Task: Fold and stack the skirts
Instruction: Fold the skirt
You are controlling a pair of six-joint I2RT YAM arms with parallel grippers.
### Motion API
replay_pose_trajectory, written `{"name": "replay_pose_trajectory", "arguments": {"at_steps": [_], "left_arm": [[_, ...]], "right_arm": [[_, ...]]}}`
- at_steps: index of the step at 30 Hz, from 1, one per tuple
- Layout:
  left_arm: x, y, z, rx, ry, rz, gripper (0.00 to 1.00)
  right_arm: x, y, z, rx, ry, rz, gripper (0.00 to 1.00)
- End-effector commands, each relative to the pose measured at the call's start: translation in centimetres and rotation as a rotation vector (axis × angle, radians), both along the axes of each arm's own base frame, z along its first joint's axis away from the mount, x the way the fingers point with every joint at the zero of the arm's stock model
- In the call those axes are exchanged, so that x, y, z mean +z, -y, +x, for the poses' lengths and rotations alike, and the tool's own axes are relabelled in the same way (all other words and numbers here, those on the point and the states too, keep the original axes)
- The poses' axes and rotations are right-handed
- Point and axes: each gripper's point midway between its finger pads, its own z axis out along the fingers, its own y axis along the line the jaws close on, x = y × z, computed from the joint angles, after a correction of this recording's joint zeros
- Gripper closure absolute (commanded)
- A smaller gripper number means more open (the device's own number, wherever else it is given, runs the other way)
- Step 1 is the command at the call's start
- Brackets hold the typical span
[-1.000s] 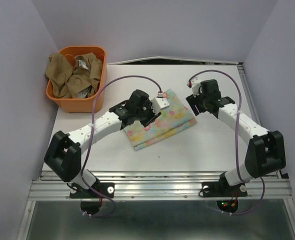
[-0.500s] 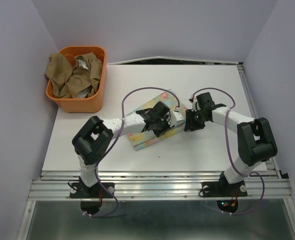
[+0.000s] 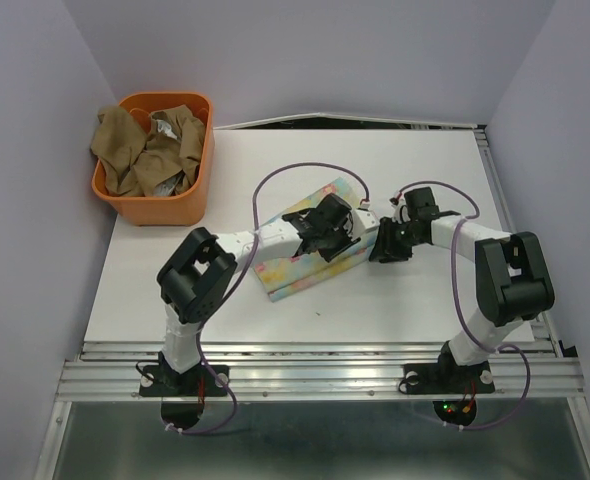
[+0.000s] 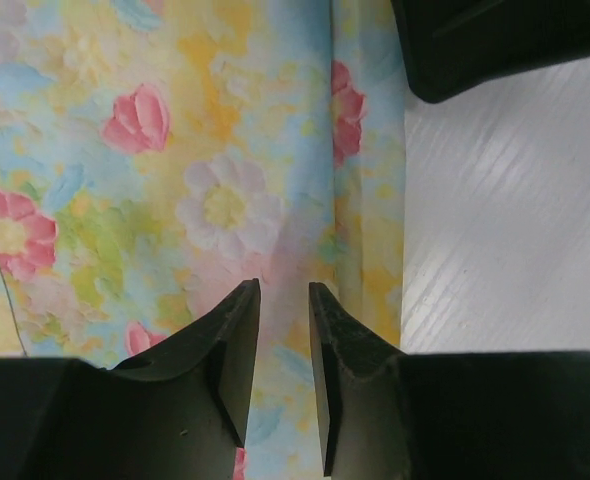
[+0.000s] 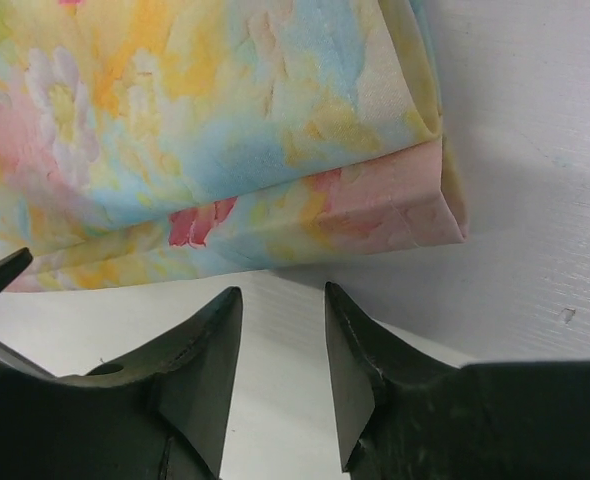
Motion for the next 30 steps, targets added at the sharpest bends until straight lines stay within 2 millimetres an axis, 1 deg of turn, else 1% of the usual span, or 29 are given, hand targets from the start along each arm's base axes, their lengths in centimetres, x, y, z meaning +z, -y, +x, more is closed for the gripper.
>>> {"name": "replay_pose_trajectory", "arguments": {"at_steps": [1, 3, 5, 8, 10, 11, 13, 16, 19, 20, 23, 26, 30], "left_arm": [[-0.3, 1.3, -0.3, -0.056, -0.036, -0.007, 0.62], [-1.3, 1.6, -1.0, -0.086, -0.079, -0.010, 0.62], [-2.4, 1.6, -1.2, -0.086, -0.102, 0.005, 0.61], [-3.3, 1.5, -1.2, -0.086, -0.110, 0.020, 0.63], [-3.5, 1.5, -1.0, -0.084, -0.104, 0.022, 0.77], [-3.4, 1.5, -0.9, -0.079, -0.101, 0.022, 0.89], [-3.1, 1.6, -0.9, -0.077, -0.100, 0.013, 1.00], [-1.3, 2.0, -1.0, -0.084, -0.079, -0.022, 1.00], [-0.2, 2.2, -1.2, -0.077, -0.049, -0.024, 1.00], [0.5, 2.3, -1.3, -0.067, -0.033, -0.028, 1.00], [1.7, 2.4, -1.5, -0.044, -0.032, -0.039, 1.00], [2.5, 2.9, -2.2, -0.025, -0.059, -0.059, 1.00], [2.6, 3.1, -2.3, -0.023, -0.061, -0.060, 1.00]], "right_arm": [[-0.4, 0.0, 0.0, -0.018, -0.011, 0.037, 0.54], [-0.7, -0.2, 0.0, -0.015, -0.023, 0.043, 0.53], [-1.1, -0.2, -0.1, -0.012, -0.038, 0.043, 0.54], [-1.2, -0.1, 0.0, -0.018, -0.047, 0.054, 0.54], [-1.3, -0.2, 0.0, -0.017, -0.049, 0.056, 0.54], [-1.4, -0.2, -0.1, -0.015, -0.054, 0.056, 0.54], [-1.4, -0.2, -0.2, -0.014, -0.055, 0.057, 0.54], [-1.5, -0.2, -0.3, -0.016, -0.060, 0.061, 0.55], [-1.6, -0.3, -0.3, -0.018, -0.067, 0.064, 0.57], [-1.6, -0.3, -0.3, -0.018, -0.067, 0.065, 0.57], [-1.8, -0.3, -0.3, -0.021, -0.074, 0.067, 0.59], [-1.8, -0.4, -0.3, -0.022, -0.081, 0.070, 0.59], [-1.7, -0.5, -0.2, -0.022, -0.078, 0.075, 0.58]]}}
